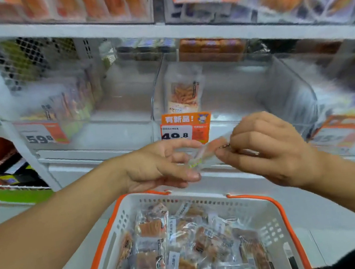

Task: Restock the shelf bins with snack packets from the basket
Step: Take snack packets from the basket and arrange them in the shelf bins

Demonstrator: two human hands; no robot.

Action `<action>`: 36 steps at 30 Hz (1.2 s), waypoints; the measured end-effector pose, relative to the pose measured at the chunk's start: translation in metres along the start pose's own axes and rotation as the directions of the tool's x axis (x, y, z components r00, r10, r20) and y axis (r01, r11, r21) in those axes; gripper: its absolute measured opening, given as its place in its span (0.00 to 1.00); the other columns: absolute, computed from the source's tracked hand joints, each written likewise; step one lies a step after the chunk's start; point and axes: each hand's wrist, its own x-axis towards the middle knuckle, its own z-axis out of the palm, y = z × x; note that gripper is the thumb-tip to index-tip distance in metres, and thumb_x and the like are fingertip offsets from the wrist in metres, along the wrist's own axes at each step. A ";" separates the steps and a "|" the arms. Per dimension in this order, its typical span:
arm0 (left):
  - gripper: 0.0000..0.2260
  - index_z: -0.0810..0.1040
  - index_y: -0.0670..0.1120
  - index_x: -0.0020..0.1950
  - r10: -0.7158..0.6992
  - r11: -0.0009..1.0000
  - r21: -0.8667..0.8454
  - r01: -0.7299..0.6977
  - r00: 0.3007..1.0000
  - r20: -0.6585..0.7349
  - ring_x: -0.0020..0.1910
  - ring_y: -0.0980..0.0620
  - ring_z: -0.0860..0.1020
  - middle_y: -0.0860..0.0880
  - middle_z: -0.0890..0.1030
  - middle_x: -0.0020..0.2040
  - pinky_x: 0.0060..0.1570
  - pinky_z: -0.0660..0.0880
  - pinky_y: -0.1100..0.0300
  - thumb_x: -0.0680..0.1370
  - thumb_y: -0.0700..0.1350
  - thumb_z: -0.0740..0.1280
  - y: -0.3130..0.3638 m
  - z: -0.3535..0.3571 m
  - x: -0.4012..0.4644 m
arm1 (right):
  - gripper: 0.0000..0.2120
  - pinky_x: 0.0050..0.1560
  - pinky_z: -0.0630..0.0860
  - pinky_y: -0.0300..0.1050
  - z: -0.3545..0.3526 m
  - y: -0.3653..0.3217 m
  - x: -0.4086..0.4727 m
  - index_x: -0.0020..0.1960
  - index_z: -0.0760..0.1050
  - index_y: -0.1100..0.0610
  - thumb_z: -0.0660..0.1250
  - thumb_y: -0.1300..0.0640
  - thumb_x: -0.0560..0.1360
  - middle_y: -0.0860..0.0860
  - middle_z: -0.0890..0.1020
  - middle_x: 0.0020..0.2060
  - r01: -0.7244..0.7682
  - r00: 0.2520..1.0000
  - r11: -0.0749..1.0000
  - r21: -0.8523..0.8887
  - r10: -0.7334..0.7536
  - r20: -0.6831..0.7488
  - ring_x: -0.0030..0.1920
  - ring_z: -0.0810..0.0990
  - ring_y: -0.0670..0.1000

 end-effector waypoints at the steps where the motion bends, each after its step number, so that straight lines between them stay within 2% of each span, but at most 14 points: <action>1: 0.32 0.74 0.47 0.67 0.072 0.996 -0.039 -0.075 0.994 -0.078 0.43 0.52 0.83 0.45 0.80 0.56 0.35 0.80 0.63 0.66 0.29 0.74 0.003 0.006 0.002 | 0.05 0.47 0.75 0.53 0.000 0.004 0.000 0.50 0.84 0.63 0.72 0.65 0.75 0.57 0.81 0.45 -0.011 1.000 1.000 -0.022 0.010 -0.020 0.42 0.79 0.58; 6: 0.32 0.77 0.45 0.64 0.253 0.898 -0.364 -0.247 0.967 -0.030 0.53 0.45 0.83 0.42 0.80 0.61 0.48 0.82 0.54 0.62 0.45 0.83 0.020 0.021 -0.009 | 0.06 0.53 0.77 0.53 -0.010 0.004 0.010 0.47 0.85 0.62 0.69 0.63 0.78 0.56 0.84 0.42 0.062 0.995 0.997 -0.038 -0.065 -0.075 0.44 0.82 0.58; 9: 0.31 0.71 0.51 0.70 0.306 0.902 -0.239 -0.359 0.923 -0.233 0.50 0.44 0.82 0.42 0.80 0.62 0.44 0.83 0.53 0.71 0.29 0.70 0.025 0.019 -0.007 | 0.08 0.59 0.75 0.51 0.001 -0.003 0.008 0.50 0.86 0.60 0.67 0.60 0.80 0.56 0.83 0.50 -0.012 0.999 1.000 -0.001 0.012 -0.042 0.51 0.81 0.57; 11: 0.39 0.66 0.59 0.73 0.310 0.906 -0.160 -0.392 0.871 -0.382 0.53 0.38 0.82 0.44 0.81 0.62 0.50 0.82 0.48 0.72 0.22 0.62 0.028 0.012 -0.008 | 0.16 0.67 0.70 0.51 0.012 -0.002 0.005 0.61 0.82 0.58 0.71 0.50 0.78 0.55 0.75 0.62 -0.291 0.957 0.953 0.080 0.290 0.021 0.63 0.75 0.56; 14: 0.42 0.63 0.60 0.75 0.323 0.878 -0.165 -0.449 0.811 -0.488 0.51 0.41 0.82 0.45 0.80 0.61 0.46 0.82 0.48 0.74 0.20 0.59 0.032 0.001 -0.013 | 0.46 0.71 0.68 0.41 0.021 -0.002 0.013 0.75 0.64 0.52 0.80 0.41 0.64 0.49 0.65 0.72 -0.753 0.638 0.533 0.386 0.734 0.231 0.72 0.67 0.47; 16: 0.40 0.63 0.57 0.75 0.325 0.871 -0.175 -0.460 0.804 -0.498 0.52 0.42 0.82 0.46 0.80 0.59 0.47 0.82 0.46 0.74 0.19 0.58 0.032 -0.002 -0.015 | 0.46 0.62 0.77 0.42 0.024 -0.004 0.025 0.74 0.63 0.51 0.80 0.49 0.62 0.46 0.74 0.68 -0.768 0.473 0.138 0.625 0.780 0.410 0.66 0.76 0.45; 18: 0.38 0.65 0.55 0.74 0.327 0.870 -0.171 -0.462 0.801 -0.501 0.55 0.39 0.81 0.45 0.80 0.56 0.48 0.81 0.44 0.74 0.19 0.58 0.032 -0.005 -0.017 | 0.33 0.56 0.80 0.43 0.029 -0.001 0.037 0.68 0.72 0.55 0.78 0.58 0.66 0.48 0.84 0.57 -0.720 0.431 -0.048 0.693 0.751 0.500 0.59 0.82 0.48; 21: 0.35 0.67 0.51 0.72 0.321 0.873 -0.164 -0.460 0.793 -0.518 0.59 0.37 0.80 0.42 0.79 0.60 0.44 0.83 0.47 0.74 0.19 0.59 0.032 -0.010 -0.020 | 0.15 0.51 0.82 0.44 0.037 0.001 0.049 0.57 0.81 0.54 0.75 0.60 0.71 0.45 0.86 0.50 -0.794 0.413 0.083 0.603 0.801 0.434 0.52 0.84 0.46; 24: 0.30 0.70 0.49 0.70 0.316 0.899 -0.103 -0.425 0.794 -0.519 0.62 0.41 0.79 0.44 0.79 0.61 0.55 0.80 0.47 0.74 0.22 0.62 0.033 -0.012 -0.025 | 0.04 0.43 0.81 0.47 0.040 0.003 0.062 0.49 0.82 0.55 0.73 0.59 0.74 0.47 0.85 0.44 -0.835 0.384 0.162 0.526 0.857 0.345 0.42 0.82 0.45; 28: 0.26 0.72 0.48 0.65 0.309 0.951 0.172 -0.257 0.805 -0.507 0.58 0.50 0.81 0.49 0.80 0.59 0.57 0.78 0.54 0.74 0.24 0.63 0.048 -0.037 -0.055 | 0.02 0.37 0.83 0.50 0.041 0.010 0.106 0.48 0.74 0.62 0.66 0.65 0.79 0.57 0.84 0.36 -0.731 0.453 0.144 0.667 0.834 0.316 0.34 0.85 0.54; 30: 0.24 0.74 0.46 0.62 0.323 0.945 0.259 -0.199 0.683 -0.655 0.53 0.51 0.81 0.48 0.80 0.55 0.49 0.80 0.56 0.73 0.23 0.62 0.054 -0.076 -0.082 | 0.03 0.38 0.84 0.51 0.053 0.015 0.140 0.48 0.72 0.62 0.65 0.65 0.80 0.56 0.84 0.35 -0.708 0.516 0.209 0.675 0.806 0.292 0.34 0.85 0.55; 32: 0.18 0.75 0.44 0.59 0.354 0.935 0.321 -0.150 0.354 -0.865 0.46 0.48 0.80 0.45 0.81 0.50 0.41 0.78 0.54 0.75 0.27 0.63 0.051 -0.119 -0.110 | 0.03 0.37 0.84 0.50 0.072 0.018 0.178 0.48 0.71 0.62 0.65 0.66 0.80 0.55 0.83 0.36 -0.673 0.604 0.332 0.661 0.762 0.233 0.33 0.85 0.52; 34: 0.14 0.76 0.45 0.59 0.329 0.944 0.329 -0.026 0.011 -0.944 0.48 0.44 0.79 0.45 0.81 0.51 0.45 0.76 0.53 0.76 0.34 0.63 0.039 -0.148 -0.133 | 0.05 0.37 0.82 0.52 0.097 0.018 0.214 0.48 0.70 0.60 0.65 0.65 0.79 0.55 0.83 0.35 -0.628 0.690 0.477 0.614 0.706 0.157 0.31 0.84 0.49; 36: 0.14 0.76 0.47 0.61 0.280 0.960 0.278 0.036 -0.115 -0.953 0.53 0.42 0.78 0.44 0.80 0.56 0.48 0.74 0.54 0.77 0.37 0.63 0.028 -0.161 -0.146 | 0.06 0.37 0.80 0.55 0.123 0.017 0.242 0.47 0.69 0.58 0.65 0.65 0.79 0.55 0.82 0.33 -0.576 0.771 0.609 0.546 0.626 0.116 0.32 0.83 0.51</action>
